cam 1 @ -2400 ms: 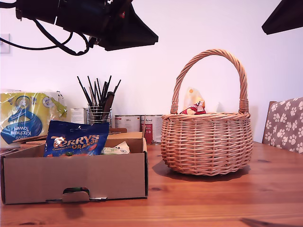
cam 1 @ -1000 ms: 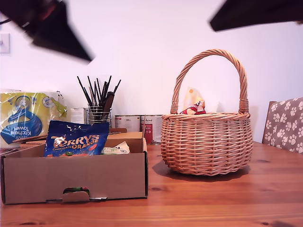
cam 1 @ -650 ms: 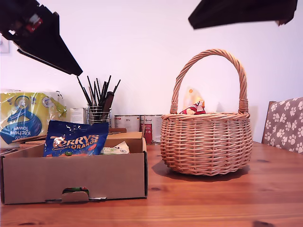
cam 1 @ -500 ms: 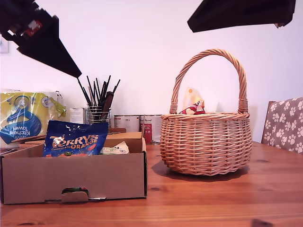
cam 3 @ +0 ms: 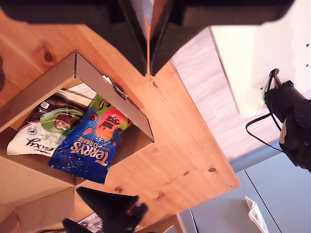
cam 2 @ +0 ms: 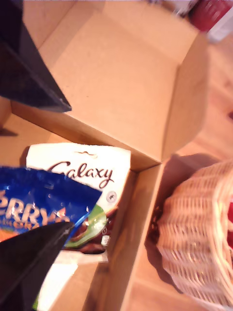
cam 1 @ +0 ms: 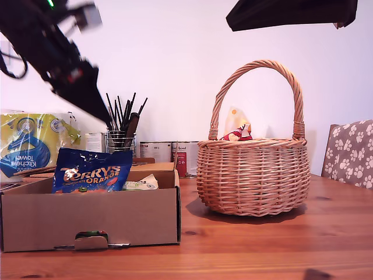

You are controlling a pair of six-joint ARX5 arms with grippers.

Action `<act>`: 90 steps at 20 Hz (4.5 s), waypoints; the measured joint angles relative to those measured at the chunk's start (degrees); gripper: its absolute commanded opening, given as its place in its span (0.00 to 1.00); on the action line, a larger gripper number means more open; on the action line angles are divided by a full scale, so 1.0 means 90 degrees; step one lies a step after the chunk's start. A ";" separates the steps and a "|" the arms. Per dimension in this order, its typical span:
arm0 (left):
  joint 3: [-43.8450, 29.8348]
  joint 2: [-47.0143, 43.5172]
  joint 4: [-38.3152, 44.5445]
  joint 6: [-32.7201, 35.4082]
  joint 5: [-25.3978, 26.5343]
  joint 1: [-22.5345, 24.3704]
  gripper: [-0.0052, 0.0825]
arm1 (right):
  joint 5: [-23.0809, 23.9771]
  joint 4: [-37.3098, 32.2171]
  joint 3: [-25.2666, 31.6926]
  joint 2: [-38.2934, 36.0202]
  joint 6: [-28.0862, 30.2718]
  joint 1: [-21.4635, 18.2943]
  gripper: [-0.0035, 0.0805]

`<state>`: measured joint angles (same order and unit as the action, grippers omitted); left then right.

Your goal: Move the bags of Easter eggs from the cardboard box on the left into the woven basket on the right side.

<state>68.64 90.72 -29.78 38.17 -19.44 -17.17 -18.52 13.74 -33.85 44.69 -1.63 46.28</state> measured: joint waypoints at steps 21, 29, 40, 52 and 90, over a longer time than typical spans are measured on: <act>0.0051 0.1625 -0.1688 -0.0440 -0.0503 -0.0415 0.19 | 0.0124 -0.0027 0.0000 0.0002 0.0012 0.0000 0.03; 0.0066 0.1146 -0.1841 -0.0442 -0.0413 -0.0415 0.03 | 0.0124 -0.0024 0.0000 0.0002 0.0012 0.0000 0.03; 0.0160 -0.0656 0.0432 -0.2098 -0.1508 -0.0884 0.03 | 0.0151 0.0036 0.0000 0.0002 0.0002 0.0000 0.03; 0.0158 0.1399 0.5314 -0.3075 -0.0656 -0.2096 0.03 | 0.0262 0.1372 0.0000 -0.0959 -0.0707 0.0000 0.03; 0.2385 0.1020 0.0466 -0.2837 0.0510 -0.2489 0.04 | 0.3317 0.3798 -0.1452 -0.2577 -0.1336 0.0036 0.03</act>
<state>90.11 99.90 -25.58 12.64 -14.85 -39.57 11.33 47.92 -46.92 21.50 -13.65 46.61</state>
